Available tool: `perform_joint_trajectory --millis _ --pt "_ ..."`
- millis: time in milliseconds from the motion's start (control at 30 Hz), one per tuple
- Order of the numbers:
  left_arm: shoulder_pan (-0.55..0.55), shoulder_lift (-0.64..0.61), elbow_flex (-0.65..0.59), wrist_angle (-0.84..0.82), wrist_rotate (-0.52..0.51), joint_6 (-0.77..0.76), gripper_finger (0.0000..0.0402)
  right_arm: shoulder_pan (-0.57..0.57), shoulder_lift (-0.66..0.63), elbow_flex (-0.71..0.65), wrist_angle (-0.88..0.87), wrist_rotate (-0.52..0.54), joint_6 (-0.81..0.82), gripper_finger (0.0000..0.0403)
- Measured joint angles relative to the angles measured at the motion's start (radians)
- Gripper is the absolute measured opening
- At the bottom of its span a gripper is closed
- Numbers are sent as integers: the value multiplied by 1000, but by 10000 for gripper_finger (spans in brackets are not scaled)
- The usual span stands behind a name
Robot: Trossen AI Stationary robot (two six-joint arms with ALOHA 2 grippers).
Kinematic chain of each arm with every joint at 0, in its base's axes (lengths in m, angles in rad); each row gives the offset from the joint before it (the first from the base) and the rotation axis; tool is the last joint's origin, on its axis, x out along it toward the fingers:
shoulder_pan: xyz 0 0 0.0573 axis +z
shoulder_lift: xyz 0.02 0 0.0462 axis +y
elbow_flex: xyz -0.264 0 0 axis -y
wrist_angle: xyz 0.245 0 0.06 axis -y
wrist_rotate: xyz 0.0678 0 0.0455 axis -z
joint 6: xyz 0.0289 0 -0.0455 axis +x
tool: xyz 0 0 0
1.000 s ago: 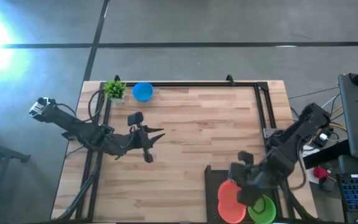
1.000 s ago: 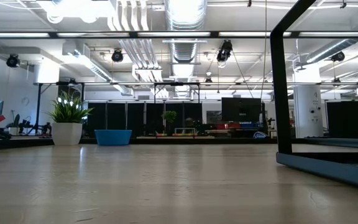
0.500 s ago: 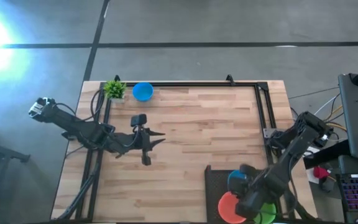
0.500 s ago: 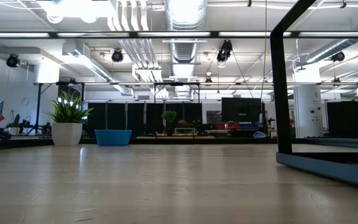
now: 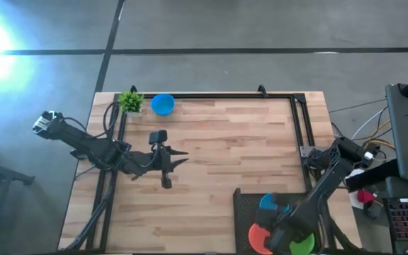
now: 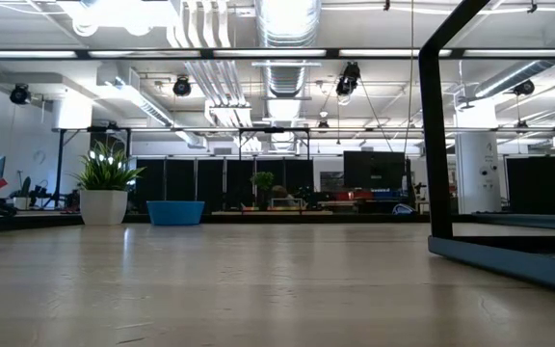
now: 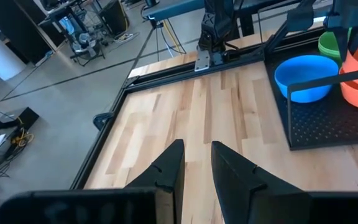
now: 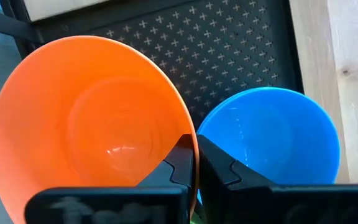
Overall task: Pick & Place Mini bowls
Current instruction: Stack the orange bowl on the orange bowl on the shelf
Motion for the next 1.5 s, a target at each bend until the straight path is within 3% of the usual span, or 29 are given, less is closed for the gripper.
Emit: perform_joint_trajectory --millis 567,967,1167,1333,1500 --pt "0 0 26 -12 1 -2 76 0 22 -2 3 -5 -35 13" --pt "0 0 26 -26 1 -2 76 0 22 0 4 -5 -50 97" --pt "0 0 26 -26 1 -12 76 -2 18 36 -8 -5 -88 119" --pt "2 0 26 -47 0 -26 76 -2 14 59 -52 -5 -88 116" --pt "5 0 26 -64 0 -41 76 -2 14 60 -83 -5 -80 78"
